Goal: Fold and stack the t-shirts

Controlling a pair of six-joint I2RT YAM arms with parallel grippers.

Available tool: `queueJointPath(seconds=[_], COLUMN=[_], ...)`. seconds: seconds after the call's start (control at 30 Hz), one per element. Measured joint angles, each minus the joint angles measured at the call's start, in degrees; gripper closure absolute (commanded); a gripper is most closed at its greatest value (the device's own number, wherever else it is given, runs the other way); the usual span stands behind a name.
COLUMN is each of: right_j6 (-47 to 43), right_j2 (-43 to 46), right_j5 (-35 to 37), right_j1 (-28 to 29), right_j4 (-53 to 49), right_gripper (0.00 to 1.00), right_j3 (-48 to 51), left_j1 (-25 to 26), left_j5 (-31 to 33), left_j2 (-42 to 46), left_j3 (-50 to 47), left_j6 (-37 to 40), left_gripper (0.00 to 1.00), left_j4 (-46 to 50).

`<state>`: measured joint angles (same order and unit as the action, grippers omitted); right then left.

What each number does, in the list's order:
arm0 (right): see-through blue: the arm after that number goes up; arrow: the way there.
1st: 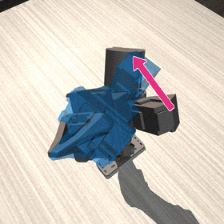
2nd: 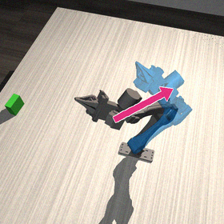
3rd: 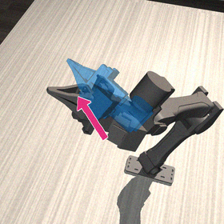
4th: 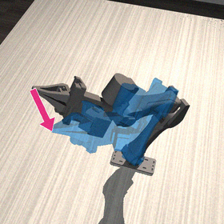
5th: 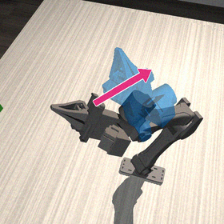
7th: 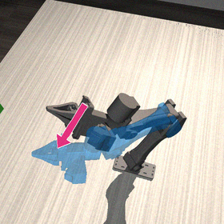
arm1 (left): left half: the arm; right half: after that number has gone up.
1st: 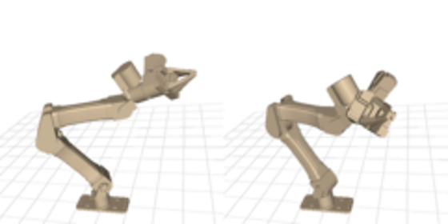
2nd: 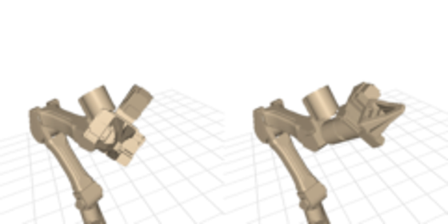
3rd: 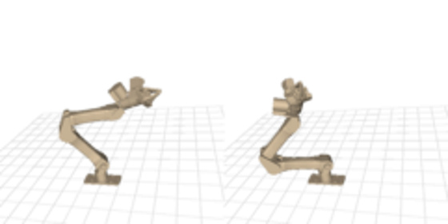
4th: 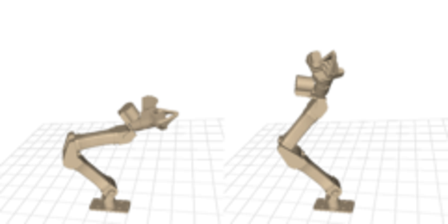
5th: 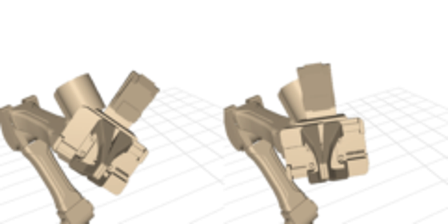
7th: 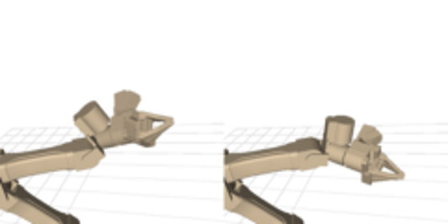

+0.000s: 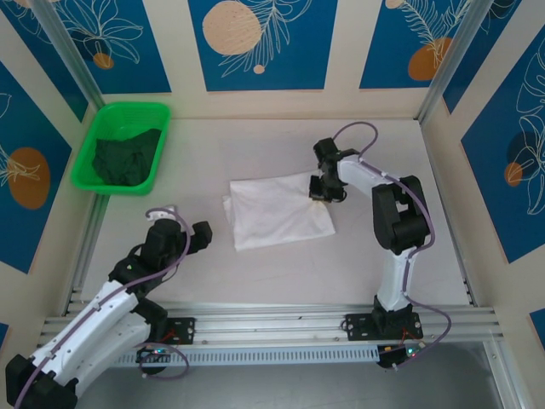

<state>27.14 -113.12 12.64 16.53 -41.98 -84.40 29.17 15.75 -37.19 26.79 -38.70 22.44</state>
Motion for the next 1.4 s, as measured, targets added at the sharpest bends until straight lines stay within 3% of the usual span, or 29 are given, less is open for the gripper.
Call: queueJointPath(seconds=[0.23,0.6,0.87,1.13,1.2,1.4], right_j6=[-5.88,-13.38,-14.86,-14.73,-14.29,-10.71], right_j2=[-2.95,-19.71,-28.15,-31.8,-32.85,-34.45], right_j5=[6.88,11.43,13.66,14.38,14.36,14.19], right_j1=[-10.56,-24.06,-29.14,-31.69,-32.11,-33.27], right_j4=[4.09,0.52,-3.96,-5.73,-6.05,-8.17], right_gripper=[0.98,1.0,1.0,0.98,0.92,0.42], right_j3=[-10.71,-28.89,-48.54,-54.99,-55.71,-56.43], left_j1=[0.0,0.0,0.0,0.0,0.0,0.0], left_j5=[-0.02,-0.04,-0.02,-0.04,-0.04,-0.07], left_j2=[0.48,-1.01,-2.56,-5.79,-6.6,-8.33], left_j3=[-0.17,-0.44,-0.5,-0.5,-0.5,-0.5], left_j6=[-1.09,-1.77,-1.9,-1.9,-1.9,-1.9], left_gripper=[0.0,0.0,0.0,0.0,0.0,0.0], left_j4=[0.48,0.74,0.55,-0.66,-0.76,-1.38])
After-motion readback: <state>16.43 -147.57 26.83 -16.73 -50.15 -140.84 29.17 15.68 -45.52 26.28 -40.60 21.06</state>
